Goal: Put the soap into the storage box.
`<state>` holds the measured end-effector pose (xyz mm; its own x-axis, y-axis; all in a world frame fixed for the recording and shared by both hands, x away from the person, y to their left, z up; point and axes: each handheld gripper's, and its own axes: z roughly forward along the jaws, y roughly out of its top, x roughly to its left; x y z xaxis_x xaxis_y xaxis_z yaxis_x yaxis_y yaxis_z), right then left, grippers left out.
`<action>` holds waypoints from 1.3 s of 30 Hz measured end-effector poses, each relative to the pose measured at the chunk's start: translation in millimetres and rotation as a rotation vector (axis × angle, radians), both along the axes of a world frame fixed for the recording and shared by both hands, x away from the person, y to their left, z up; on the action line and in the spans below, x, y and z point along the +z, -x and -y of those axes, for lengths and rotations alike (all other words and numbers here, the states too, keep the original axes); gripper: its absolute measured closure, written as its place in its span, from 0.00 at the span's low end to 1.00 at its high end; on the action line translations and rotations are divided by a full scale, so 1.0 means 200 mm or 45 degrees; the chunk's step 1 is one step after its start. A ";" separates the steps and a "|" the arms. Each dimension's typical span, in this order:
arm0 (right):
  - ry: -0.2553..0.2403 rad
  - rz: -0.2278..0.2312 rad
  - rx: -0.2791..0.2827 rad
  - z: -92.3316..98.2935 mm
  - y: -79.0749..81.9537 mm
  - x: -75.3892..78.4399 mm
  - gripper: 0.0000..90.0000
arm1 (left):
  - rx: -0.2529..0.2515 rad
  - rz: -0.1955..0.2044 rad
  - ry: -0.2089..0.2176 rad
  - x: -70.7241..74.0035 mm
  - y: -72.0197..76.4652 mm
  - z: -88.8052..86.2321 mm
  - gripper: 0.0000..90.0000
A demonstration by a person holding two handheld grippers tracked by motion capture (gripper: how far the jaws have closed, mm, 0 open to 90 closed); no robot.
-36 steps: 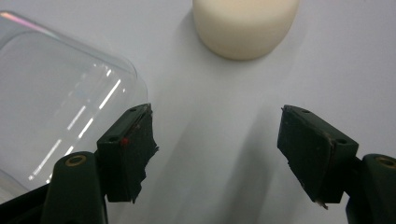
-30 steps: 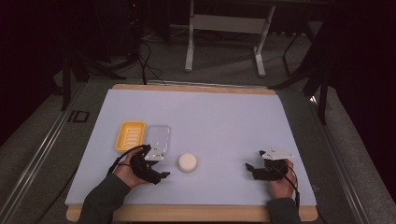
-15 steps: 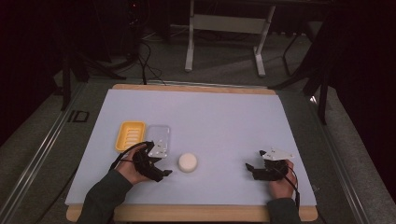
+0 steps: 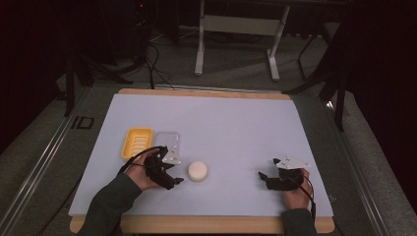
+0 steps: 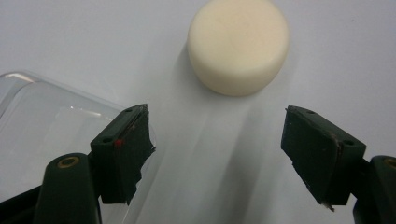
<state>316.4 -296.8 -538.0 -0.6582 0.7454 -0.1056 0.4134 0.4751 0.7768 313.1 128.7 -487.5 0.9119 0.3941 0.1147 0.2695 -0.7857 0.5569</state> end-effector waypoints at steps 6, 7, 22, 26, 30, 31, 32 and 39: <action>-0.004 0.001 -0.005 0.00 0.00 0.00 0.21 | -0.035 -0.005 -0.025 0.01 -0.02 0.04 0.27; -0.004 0.002 -0.004 0.00 0.00 0.00 0.21 | -0.039 -0.008 -0.032 0.01 -0.02 0.04 0.27; -0.003 0.002 -0.005 0.00 0.00 0.00 0.21 | -0.103 -0.050 -0.076 0.01 -0.06 0.11 0.27; -0.003 0.002 -0.005 0.00 0.00 0.00 0.21 | -0.113 -0.055 -0.088 0.01 -0.07 0.12 0.27; -0.005 0.003 -0.006 0.00 0.00 0.00 0.21 | -0.131 -0.068 -0.101 0.01 -0.08 0.13 0.30; -0.004 0.003 -0.005 0.00 0.00 0.00 0.21 | -0.134 -0.072 -0.100 0.01 -0.08 0.13 0.30; -0.003 0.003 -0.005 0.00 0.00 0.00 0.21 | -0.137 -0.073 -0.105 0.01 -0.08 0.14 0.30; -0.007 0.003 -0.007 0.00 0.00 0.00 0.21 | -0.155 -0.105 -0.127 0.01 -0.10 0.15 0.28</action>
<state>315.9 -297.3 -537.8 -0.6541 0.7493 -0.1035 0.4137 0.4689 0.7804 332.7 98.8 -485.9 0.9600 0.2709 0.0702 0.2110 -0.8655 0.4543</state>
